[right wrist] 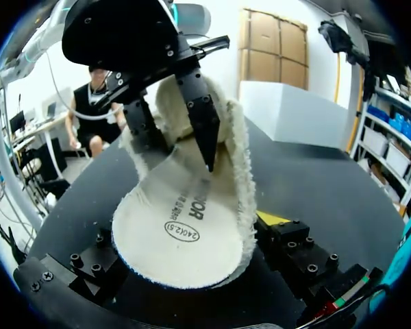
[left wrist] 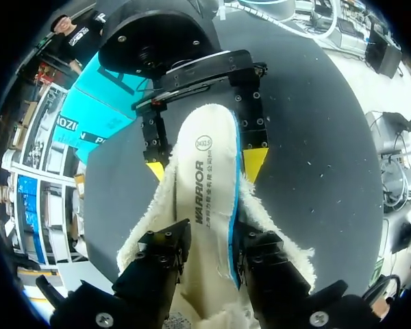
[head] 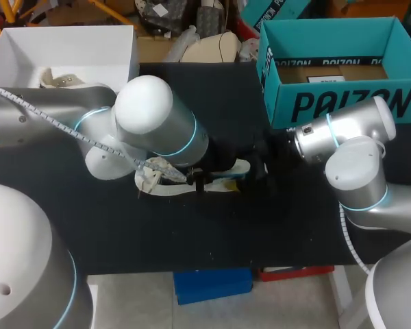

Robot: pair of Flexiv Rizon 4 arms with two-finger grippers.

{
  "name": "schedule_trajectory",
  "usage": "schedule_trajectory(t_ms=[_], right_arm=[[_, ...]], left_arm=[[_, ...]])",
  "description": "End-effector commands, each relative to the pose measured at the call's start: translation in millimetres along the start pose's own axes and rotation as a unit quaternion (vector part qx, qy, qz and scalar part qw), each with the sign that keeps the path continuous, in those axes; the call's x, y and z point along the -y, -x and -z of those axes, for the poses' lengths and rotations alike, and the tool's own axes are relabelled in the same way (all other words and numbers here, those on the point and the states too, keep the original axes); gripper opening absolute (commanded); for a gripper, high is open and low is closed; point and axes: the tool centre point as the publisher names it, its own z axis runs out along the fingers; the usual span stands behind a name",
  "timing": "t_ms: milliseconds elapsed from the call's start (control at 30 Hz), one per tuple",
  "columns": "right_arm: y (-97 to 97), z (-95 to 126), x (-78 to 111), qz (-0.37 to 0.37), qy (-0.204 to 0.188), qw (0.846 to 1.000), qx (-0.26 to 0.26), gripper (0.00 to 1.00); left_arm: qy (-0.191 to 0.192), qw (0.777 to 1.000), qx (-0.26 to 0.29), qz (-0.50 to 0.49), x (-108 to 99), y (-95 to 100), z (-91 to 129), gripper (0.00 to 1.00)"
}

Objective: Take the shoe out of the shoebox, open the shoe tongue, remove and reinsert the insole, then place the shoe into the shoebox

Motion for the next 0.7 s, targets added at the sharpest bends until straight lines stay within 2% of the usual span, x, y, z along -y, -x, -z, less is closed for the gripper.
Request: schedule_trajectory(t_ms=[33, 167, 533, 567, 633, 700], right_arm=[[0.5, -1, 2.5, 0.0, 0.0, 1.0, 0.0, 0.0], [0.5, -1, 2.5, 0.0, 0.0, 1.0, 0.0, 0.0], [0.5, -1, 2.5, 0.0, 0.0, 1.0, 0.0, 0.0], [0.5, -1, 2.5, 0.0, 0.0, 1.0, 0.0, 0.0], [0.5, -1, 2.5, 0.0, 0.0, 1.0, 0.0, 0.0], [0.5, -1, 2.5, 0.0, 0.0, 1.0, 0.0, 0.0]], left_arm=[[-0.003, 1.0, -0.001, -0.004, 6, 0.0, -16, 0.36], [-0.012, 1.0, -0.005, 0.009, 13, 0.6, -23, 0.33], [-0.031, 0.999, 0.002, 0.022, 31, 3.4, -17, 0.24], [-0.031, 0.999, 0.003, 0.023, 31, 3.3, -17, 0.22], [-0.03, 0.999, 0.003, 0.025, 32, 2.8, -17, 0.1], [-0.03, 0.999, 0.002, 0.027, 32, 2.0, -18, 0.06]])
